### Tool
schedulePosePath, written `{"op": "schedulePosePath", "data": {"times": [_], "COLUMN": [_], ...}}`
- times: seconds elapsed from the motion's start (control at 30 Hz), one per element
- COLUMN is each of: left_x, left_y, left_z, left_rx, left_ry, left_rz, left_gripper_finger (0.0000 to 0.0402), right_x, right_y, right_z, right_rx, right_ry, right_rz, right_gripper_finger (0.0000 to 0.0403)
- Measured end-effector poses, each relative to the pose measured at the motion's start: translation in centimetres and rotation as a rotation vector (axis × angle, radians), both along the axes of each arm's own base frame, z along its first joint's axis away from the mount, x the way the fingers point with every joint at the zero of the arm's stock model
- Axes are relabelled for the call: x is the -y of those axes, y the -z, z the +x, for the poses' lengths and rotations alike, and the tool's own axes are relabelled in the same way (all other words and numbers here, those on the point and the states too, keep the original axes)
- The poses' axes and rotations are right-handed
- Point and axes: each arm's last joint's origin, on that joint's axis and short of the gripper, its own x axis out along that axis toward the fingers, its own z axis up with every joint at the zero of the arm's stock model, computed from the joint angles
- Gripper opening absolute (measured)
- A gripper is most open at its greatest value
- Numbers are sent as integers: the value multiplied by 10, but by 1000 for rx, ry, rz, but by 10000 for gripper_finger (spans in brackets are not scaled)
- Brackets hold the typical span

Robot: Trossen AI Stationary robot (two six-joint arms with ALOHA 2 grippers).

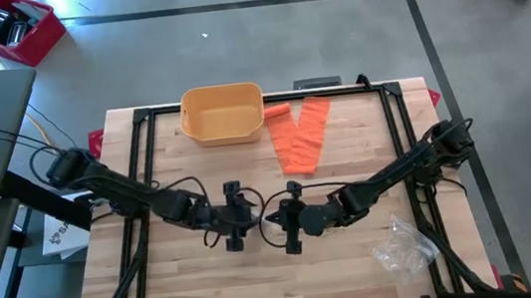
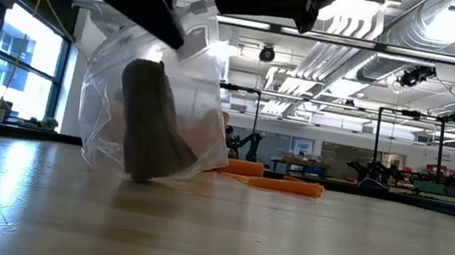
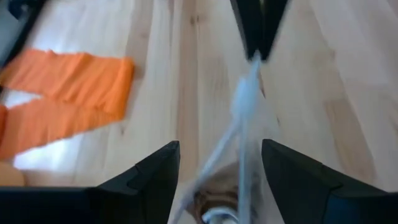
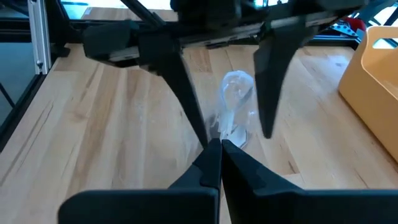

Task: Roll bandage
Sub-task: Close the left transparent zip bag

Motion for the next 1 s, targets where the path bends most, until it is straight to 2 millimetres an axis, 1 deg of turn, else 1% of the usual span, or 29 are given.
{"op": "schedulePosePath", "data": {"times": [0.17,0.33,0.43,0.53,0.57,0.63,0.67,0.73,0.83,0.87,0.93,1.0], "left_x": [9,21,26,29,30,37,41,47,48,46,38,29], "left_y": [2,0,0,-2,-5,-19,-28,-45,-60,-62,-57,-48], "left_z": [-7,-14,-17,-19,-19,-17,-17,-18,-22,-23,-24,-25], "left_rx": [-31,-11,-5,-5,-8,-2,6,4,-45,-62,-116,-193], "left_ry": [4,6,19,34,39,57,72,93,87,65,15,-30], "left_rz": [-24,-3,31,69,70,58,59,71,103,122,176,240], "left_gripper_finger": [190,148,112,63,45,14,7,9,4,2,2,1], "right_x": [0,-1,-3,-7,-8,-10,-11,-17,-27,-30,-33,-33], "right_y": [0,5,6,4,3,-2,-5,-8,-11,-11,-6,8], "right_z": [0,1,0,-3,-5,-11,-14,-21,-29,-31,-34,-35], "right_rx": [-6,-12,-21,-29,-37,-49,-53,-46,-9,6,32,31], "right_ry": [-4,5,-2,-16,-20,-23,-17,17,104,137,183,209], "right_rz": [1,20,18,12,9,9,8,-27,-125,-140,-121,-87], "right_gripper_finger": [0,0,0,0,0,0,0,0,0,0,0,0]}}
